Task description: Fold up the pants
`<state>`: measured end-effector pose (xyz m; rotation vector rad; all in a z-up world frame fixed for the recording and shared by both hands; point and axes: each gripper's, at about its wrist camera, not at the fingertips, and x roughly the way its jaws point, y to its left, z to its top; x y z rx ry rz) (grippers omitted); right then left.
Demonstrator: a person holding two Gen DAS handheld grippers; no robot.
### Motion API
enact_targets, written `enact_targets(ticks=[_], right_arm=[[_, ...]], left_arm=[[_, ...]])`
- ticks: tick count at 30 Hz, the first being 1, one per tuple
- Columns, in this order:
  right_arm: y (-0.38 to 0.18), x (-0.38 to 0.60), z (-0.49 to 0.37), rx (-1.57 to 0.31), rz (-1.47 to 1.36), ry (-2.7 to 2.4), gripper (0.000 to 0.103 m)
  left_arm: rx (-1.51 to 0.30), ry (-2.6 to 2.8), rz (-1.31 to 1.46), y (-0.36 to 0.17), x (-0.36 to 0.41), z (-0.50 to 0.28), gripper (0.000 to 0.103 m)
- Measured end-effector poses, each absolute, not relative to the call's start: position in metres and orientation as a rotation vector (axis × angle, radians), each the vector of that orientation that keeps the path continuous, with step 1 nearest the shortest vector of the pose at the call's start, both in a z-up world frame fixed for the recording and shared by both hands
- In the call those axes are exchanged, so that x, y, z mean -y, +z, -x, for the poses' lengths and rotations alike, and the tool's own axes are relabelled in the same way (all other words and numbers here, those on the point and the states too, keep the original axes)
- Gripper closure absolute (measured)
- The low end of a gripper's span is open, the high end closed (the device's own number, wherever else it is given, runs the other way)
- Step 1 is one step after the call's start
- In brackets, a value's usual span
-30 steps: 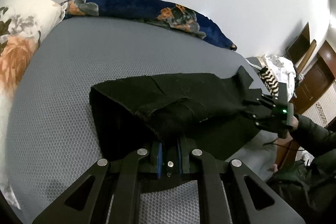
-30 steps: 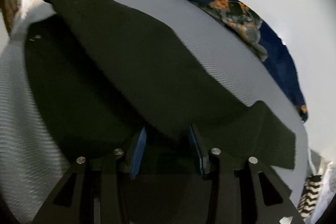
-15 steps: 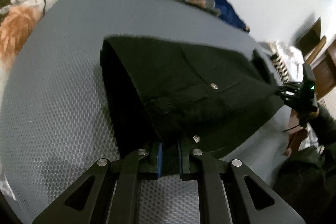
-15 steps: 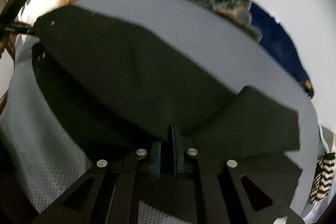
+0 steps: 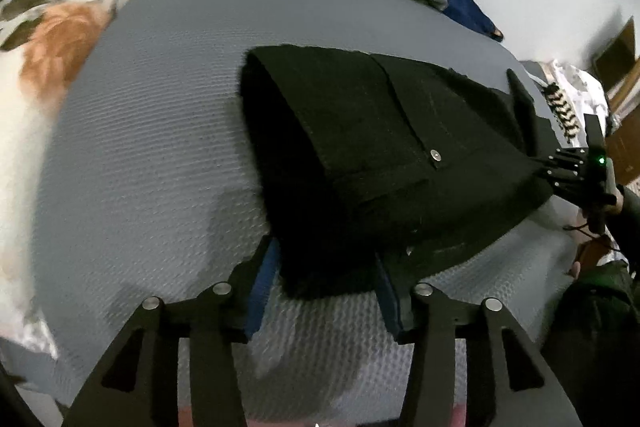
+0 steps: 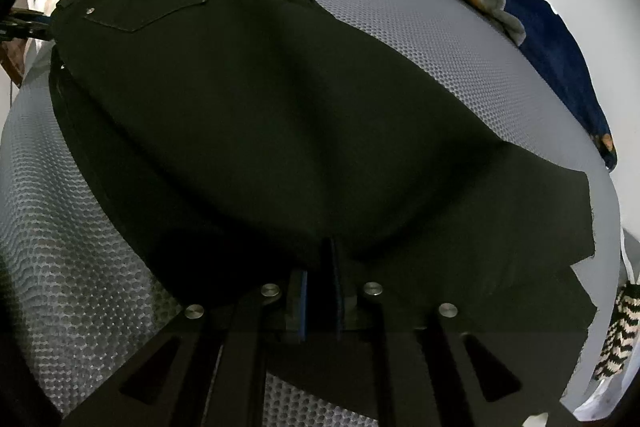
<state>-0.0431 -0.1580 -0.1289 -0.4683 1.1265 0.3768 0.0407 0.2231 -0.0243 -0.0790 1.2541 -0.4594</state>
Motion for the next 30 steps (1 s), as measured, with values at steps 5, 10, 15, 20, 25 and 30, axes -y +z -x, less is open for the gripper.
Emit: enact_targets(ticks=[5,10,15,20,25,30], right_arm=[[-0.129,0.159,0.044,-1.117,0.453,0.378,0.091],[-0.129,0.157,0.046,-1.109,0.467,0.377,0.091],[-0.128,0.156,0.046,-1.101,0.467,0.378,0.091],[-0.128,0.158,0.050,-1.089,0.452,0.372,0.091],[-0.128,0.158,0.051,-1.083,0.451,0.364,0.091],[-0.125,0.160,0.056,-1.078,0.434,0.348,0.095]], left_arm=[[-1.208,-0.357,0.153,0.003,-0.249,-0.031,0.054],[-1.211,-0.386,0.386,0.012,-0.242,-0.024,0.054],[-1.314,-0.396,0.500,-0.010,-0.207,-0.032,0.054],[-1.399,-0.320,0.545,-0.038,-0.197,-0.038,0.054],[-1.391,-0.241,0.684,-0.051,-0.208,-0.047,0.057],[-1.330,-0.251,0.660,-0.041,-0.213,-0.048,0.081]])
